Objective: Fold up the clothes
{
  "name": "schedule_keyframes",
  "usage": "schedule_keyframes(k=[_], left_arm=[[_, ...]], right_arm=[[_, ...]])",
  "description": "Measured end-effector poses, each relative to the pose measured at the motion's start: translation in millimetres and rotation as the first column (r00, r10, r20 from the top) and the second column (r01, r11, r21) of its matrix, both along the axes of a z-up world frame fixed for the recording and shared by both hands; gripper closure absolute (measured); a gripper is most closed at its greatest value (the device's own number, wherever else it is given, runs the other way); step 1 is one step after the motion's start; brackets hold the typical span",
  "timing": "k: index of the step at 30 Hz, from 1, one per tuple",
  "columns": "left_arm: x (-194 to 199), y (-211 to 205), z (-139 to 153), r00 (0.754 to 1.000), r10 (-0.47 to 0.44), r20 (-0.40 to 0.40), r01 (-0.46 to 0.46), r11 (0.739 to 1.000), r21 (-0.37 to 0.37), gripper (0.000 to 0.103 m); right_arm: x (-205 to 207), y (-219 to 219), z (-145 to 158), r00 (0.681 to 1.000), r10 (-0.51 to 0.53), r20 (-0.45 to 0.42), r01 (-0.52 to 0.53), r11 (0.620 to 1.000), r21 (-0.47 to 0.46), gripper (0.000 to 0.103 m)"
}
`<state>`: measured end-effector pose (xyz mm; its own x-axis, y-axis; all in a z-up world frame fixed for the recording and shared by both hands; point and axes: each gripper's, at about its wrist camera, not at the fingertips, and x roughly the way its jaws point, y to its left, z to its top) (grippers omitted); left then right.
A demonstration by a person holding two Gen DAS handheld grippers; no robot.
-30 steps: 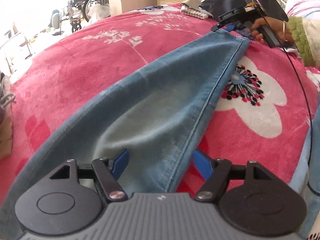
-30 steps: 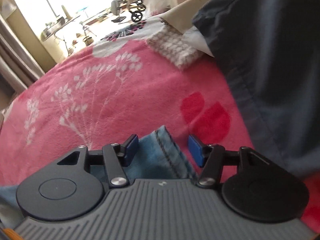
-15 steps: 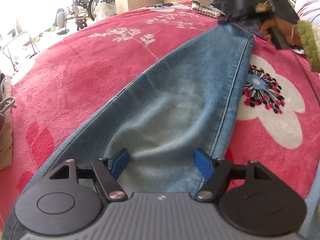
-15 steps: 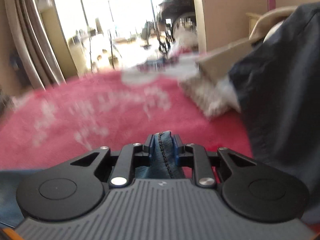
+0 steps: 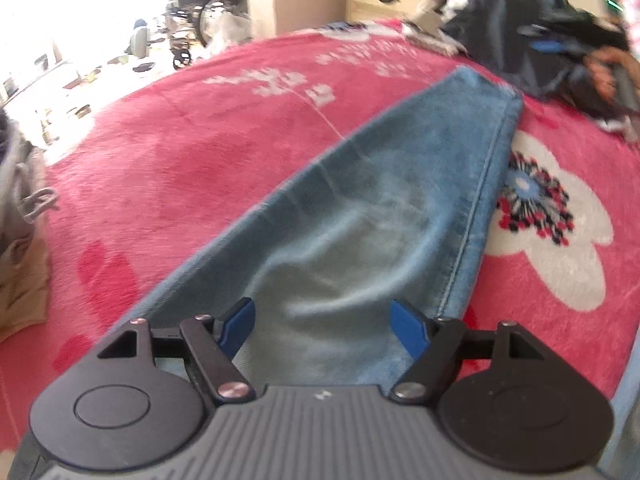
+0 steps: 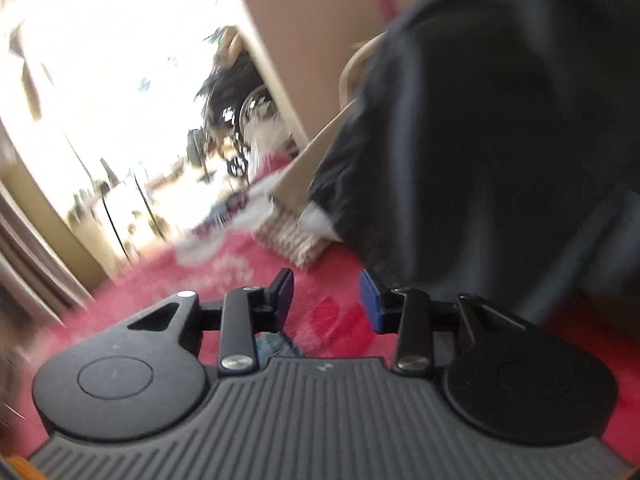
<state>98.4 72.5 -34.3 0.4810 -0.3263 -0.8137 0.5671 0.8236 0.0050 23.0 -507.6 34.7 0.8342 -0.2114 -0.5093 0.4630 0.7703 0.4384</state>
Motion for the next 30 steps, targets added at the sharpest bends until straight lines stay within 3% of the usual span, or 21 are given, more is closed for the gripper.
schedule_keyframes(k=[2,9,10,15,17,19,21,24,27,30], left_arm=[[-3.3,9.8,12.3,0.999,0.036,0.016,-0.036,0.999,-0.016,0.027],[-34.3,34.9,61.5,0.994,0.103,0.044,-0.098,0.989,-0.113,0.026],[-40.9,36.3,67.2,0.994,0.1,0.041,-0.094,0.987,-0.129,0.026],[-74.7,35.8,86.1,0.999,0.04,0.005,-0.038,0.978,-0.205,0.023],[-87.4,26.3,82.9,1.0,-0.003,-0.031,-0.004,0.975,-0.222,0.023],[-99.9,12.9,75.9,0.997,-0.052,-0.065,0.037,0.975,-0.22,0.023],[-112.3,-1.2,67.3,0.992,-0.1,-0.081,0.081,0.975,-0.206,0.023],[-130.0,-19.1,53.8,0.983,-0.167,-0.074,0.152,0.972,-0.178,0.023],[-143.0,-37.2,38.4,0.975,-0.216,-0.059,0.209,0.972,-0.105,0.023],[-150.1,-49.7,25.4,0.968,-0.243,-0.069,0.239,0.969,-0.066,0.024]], right_arm=[[-37.8,-5.5,20.2,0.999,-0.027,0.034,0.026,0.999,0.03,0.054],[-176.1,1.8,96.8,0.987,-0.14,0.082,0.142,0.99,-0.021,0.026],[-196.0,4.5,107.7,0.984,-0.151,0.091,0.155,0.987,-0.031,0.018],[-275.3,28.8,149.2,0.989,-0.122,0.079,0.129,0.988,-0.084,0.009],[-294.5,37.9,149.4,0.993,-0.109,0.046,0.11,0.994,-0.022,0.006],[-308.9,44.0,134.5,0.994,-0.11,0.001,0.108,0.984,0.14,0.006],[-322.1,49.8,106.0,0.989,-0.139,-0.046,0.146,0.923,0.355,0.006],[-337.1,69.9,47.9,0.977,-0.196,-0.083,0.205,0.763,0.613,0.006],[-336.6,92.3,2.4,0.957,-0.257,-0.133,0.272,0.642,0.717,0.006],[-335.7,107.5,-20.0,0.909,-0.361,-0.207,0.396,0.601,0.694,0.007]])
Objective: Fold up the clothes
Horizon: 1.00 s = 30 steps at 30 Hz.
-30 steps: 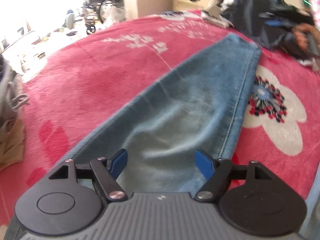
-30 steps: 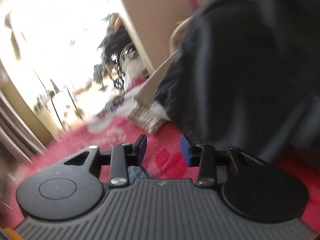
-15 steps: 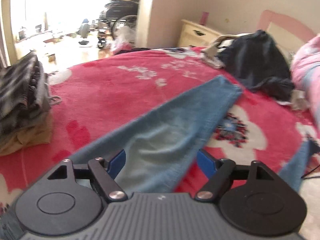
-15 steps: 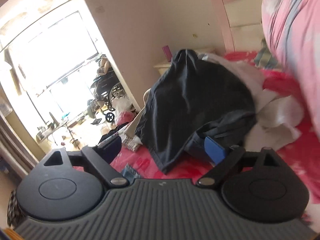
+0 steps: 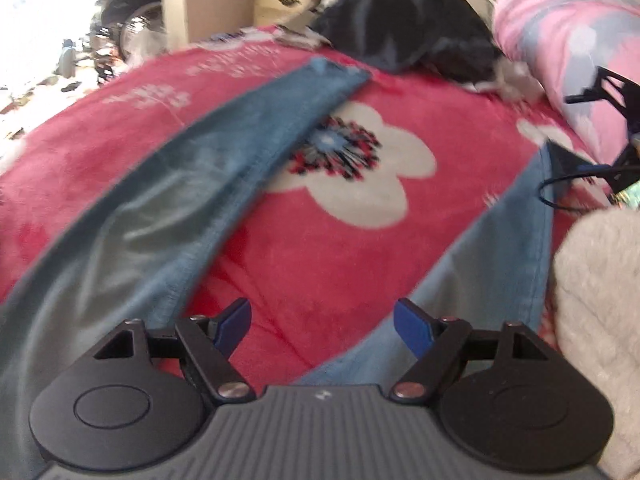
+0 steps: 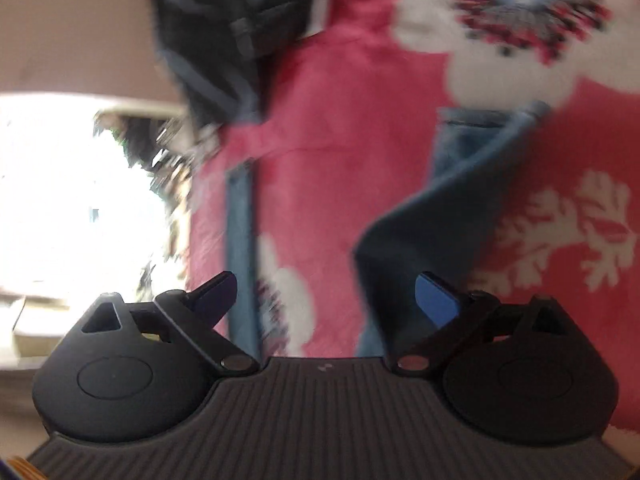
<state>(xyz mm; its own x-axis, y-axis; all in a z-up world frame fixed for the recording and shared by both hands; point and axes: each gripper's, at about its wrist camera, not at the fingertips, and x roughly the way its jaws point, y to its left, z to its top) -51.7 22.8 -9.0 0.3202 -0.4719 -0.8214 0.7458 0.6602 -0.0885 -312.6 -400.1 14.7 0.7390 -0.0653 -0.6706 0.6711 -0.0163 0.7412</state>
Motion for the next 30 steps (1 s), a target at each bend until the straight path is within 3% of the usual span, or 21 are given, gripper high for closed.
schedule_keyframes(k=[4,7,12,14,18,20,22,24,30], left_arm=[[-5.4,-5.3,-6.3,1.0,-0.02,-0.021,0.02,1.0,-0.008,0.024],[-8.5,-8.4,-8.8,0.999,-0.036,-0.032,0.035,0.999,-0.014,0.024],[-13.6,-12.6,-11.1,0.998,-0.057,-0.028,0.057,0.998,0.001,0.024],[-14.3,-12.9,-12.0,0.998,-0.057,-0.031,0.058,0.998,0.001,0.024],[-15.7,-11.9,-15.4,0.998,-0.052,-0.039,0.052,0.999,-0.001,0.024],[-16.7,-11.6,-16.7,0.998,-0.052,-0.04,0.052,0.999,0.0,0.024],[-17.4,-11.9,-17.6,0.998,-0.054,-0.043,0.054,0.999,0.0,0.024],[-18.1,-12.2,-18.5,0.997,-0.057,-0.045,0.057,0.998,0.001,0.024],[-18.6,-13.7,-22.5,0.996,-0.054,-0.067,0.054,0.999,-0.01,0.024]], right_arm=[[-17.3,7.1,-14.2,0.979,-0.182,-0.092,0.183,0.983,0.004,0.006],[-29.0,-3.4,-30.9,0.957,-0.267,-0.11,0.272,0.962,0.03,0.006],[-20.8,-17.9,-41.8,0.949,-0.298,-0.102,0.302,0.953,0.027,0.008],[-16.4,-21.0,-46.7,0.942,-0.31,-0.127,0.315,0.949,0.021,0.014],[-10.4,-26.0,-57.4,0.947,-0.294,-0.133,0.296,0.955,-0.002,0.036],[-11.4,-25.3,-59.6,0.951,-0.289,-0.111,0.289,0.957,-0.019,0.051],[-13.1,-26.3,-61.9,0.954,-0.289,-0.081,0.288,0.957,-0.022,0.074],[-13.3,-27.1,-60.1,0.961,-0.276,-0.031,0.276,0.961,-0.03,0.086],[21.5,-32.1,-35.4,0.979,-0.128,0.159,0.147,0.982,-0.115,0.095]])
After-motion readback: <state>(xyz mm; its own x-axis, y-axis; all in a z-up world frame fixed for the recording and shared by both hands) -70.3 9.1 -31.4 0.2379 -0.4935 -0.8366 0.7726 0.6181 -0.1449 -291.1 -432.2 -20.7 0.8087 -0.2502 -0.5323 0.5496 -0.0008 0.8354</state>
